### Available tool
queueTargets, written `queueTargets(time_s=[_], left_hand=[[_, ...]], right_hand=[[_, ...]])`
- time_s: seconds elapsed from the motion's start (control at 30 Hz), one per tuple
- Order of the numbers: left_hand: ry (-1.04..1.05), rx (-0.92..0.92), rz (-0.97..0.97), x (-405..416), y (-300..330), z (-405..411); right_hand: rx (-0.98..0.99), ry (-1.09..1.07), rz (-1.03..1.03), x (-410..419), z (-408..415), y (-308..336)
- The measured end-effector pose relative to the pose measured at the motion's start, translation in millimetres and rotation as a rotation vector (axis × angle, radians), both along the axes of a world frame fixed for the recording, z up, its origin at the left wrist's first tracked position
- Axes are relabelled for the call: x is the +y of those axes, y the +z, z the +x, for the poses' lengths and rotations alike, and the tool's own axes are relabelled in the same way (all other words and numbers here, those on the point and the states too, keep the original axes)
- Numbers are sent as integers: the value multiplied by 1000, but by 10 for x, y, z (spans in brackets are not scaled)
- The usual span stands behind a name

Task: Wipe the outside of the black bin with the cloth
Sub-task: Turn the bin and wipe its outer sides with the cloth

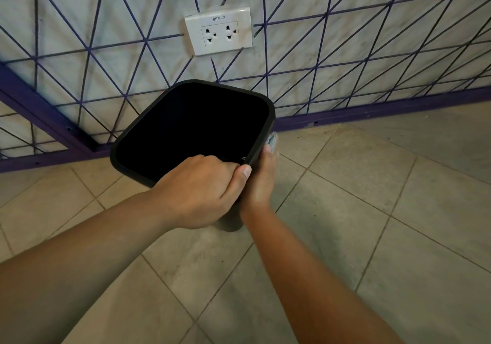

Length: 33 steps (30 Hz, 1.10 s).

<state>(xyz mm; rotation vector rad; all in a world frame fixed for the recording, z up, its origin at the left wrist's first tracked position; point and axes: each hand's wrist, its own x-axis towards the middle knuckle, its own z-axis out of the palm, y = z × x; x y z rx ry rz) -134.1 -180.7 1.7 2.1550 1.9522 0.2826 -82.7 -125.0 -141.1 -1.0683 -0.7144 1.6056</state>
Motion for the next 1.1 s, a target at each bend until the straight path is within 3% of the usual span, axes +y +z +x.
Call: queueTargets(time_s=[0.1, 0.27, 0.37, 0.47, 0.67, 0.83, 1.0, 1.1], left_hand=[[-9, 5, -5, 19, 9, 16], [-34, 7, -3, 5, -28, -38], [-31, 14, 20, 30, -25, -33], [-39, 26, 28, 54, -12, -21], [-48, 1, 3, 22, -30, -78], [-38, 7, -9, 61, -7, -44], [-46, 16, -38, 77, -7, -67], [-67, 34, -33, 105, -8, -62]], right_hand=[[9, 24, -108, 126, -43, -210], [-114, -2, 129, -503, 118, 497], [-219, 8, 170, -242, 120, 321], [-199, 6, 76, 66, 142, 257], [-216, 11, 218, -461, 147, 472], [-235, 9, 66, 64, 142, 277], [-256, 52, 211, -204, 215, 436], [-260, 10, 136, -29, 182, 250]])
